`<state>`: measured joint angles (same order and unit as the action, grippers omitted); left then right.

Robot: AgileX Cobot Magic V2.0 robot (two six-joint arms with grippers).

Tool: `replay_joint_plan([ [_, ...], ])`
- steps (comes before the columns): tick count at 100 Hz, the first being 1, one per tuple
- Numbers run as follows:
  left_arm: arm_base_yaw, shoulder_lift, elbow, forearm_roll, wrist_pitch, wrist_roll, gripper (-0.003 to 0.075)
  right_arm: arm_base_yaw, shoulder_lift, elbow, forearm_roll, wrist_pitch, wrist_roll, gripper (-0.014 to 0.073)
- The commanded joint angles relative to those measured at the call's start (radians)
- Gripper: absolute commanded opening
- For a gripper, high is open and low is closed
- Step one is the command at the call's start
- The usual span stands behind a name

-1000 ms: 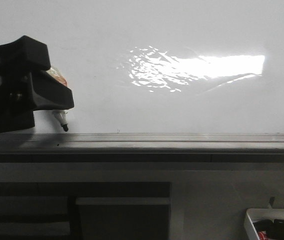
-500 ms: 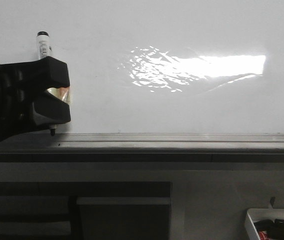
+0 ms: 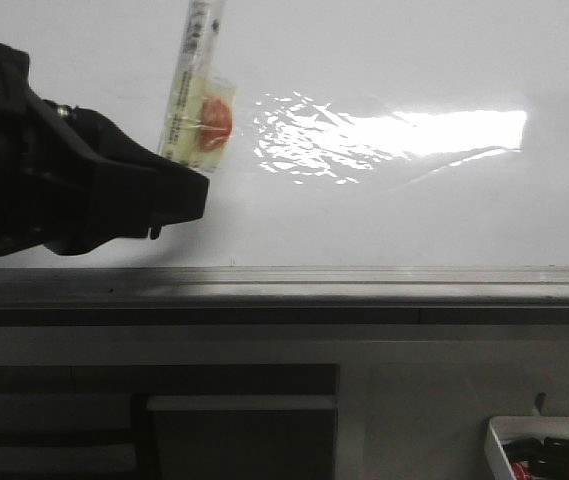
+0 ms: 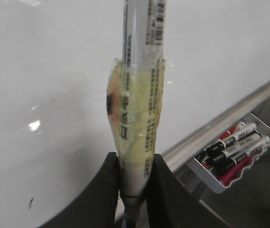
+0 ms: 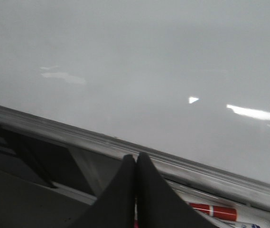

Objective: Write number 4 on whiteboard

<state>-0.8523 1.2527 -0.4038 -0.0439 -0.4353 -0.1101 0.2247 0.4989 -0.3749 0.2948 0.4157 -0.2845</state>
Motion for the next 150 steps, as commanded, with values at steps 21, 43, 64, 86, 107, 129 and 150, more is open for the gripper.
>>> replay_joint_plan([
  [21,-0.005,-0.064,-0.027,0.339,-0.067,0.265,-0.0020,0.193,0.129,-0.254,0.133,0.180,-0.198,0.0215],
  [43,-0.005,-0.064,-0.027,0.552,-0.099,0.282,-0.0020,0.426,0.187,-0.307,0.142,0.199,-0.221,0.0516],
  [64,-0.005,-0.064,-0.027,0.626,-0.121,0.282,-0.0020,0.599,0.269,-0.309,0.142,0.059,-0.223,0.0513],
  [86,-0.005,-0.064,-0.027,0.632,-0.121,0.282,-0.0020,0.641,0.367,-0.311,0.140,-0.099,-0.223,0.0513],
  [107,-0.005,-0.064,-0.027,0.630,-0.121,0.282,-0.0020,0.641,0.440,-0.352,0.140,-0.110,-0.223,0.0509],
  [129,-0.005,-0.064,-0.027,0.630,-0.121,0.282,-0.0020,0.641,0.460,-0.390,0.139,-0.057,-0.223,0.0218],
  [150,-0.005,-0.064,-0.027,0.630,-0.121,0.282,-0.0020,0.641,0.460,-0.390,0.126,-0.012,-0.223,-0.0062],
])
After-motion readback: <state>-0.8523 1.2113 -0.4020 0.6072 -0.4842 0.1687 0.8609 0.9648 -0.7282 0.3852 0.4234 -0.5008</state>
